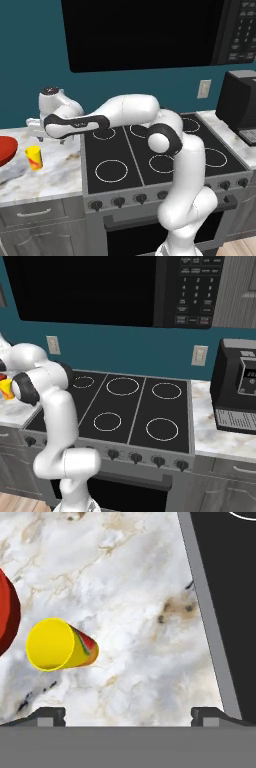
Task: Pick the cup and bowl from the counter and place them on the counter next to the sink.
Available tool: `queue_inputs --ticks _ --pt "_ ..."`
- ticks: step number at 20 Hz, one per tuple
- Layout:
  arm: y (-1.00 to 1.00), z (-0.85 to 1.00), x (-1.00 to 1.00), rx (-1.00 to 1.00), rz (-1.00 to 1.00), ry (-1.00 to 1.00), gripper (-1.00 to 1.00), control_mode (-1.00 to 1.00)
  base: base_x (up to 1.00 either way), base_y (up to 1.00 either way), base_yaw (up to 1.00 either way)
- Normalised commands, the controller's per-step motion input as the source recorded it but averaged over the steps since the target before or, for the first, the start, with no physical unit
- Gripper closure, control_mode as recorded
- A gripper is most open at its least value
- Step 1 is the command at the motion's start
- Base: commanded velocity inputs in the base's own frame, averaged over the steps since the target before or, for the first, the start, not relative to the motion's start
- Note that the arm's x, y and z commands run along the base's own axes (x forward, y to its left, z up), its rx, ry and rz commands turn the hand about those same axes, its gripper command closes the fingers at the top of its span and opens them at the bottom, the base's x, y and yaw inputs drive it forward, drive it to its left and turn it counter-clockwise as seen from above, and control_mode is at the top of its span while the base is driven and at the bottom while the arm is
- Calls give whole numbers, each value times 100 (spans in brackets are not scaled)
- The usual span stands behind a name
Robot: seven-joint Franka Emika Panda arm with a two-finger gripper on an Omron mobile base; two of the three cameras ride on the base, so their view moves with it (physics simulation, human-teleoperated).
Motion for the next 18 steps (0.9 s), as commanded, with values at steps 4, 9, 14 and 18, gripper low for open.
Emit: queue_inputs --ticks 4,9,14,18 --pt "13 -15 29 0 -1 11 -100 -100 0 0 0" --pt "17 -4 33 0 0 23 -100 -100 0 0 0" --pt "27 -4 49 0 0 26 -100 -100 0 0 0" --pt "34 -6 51 -1 0 18 -100 -100 0 0 0"
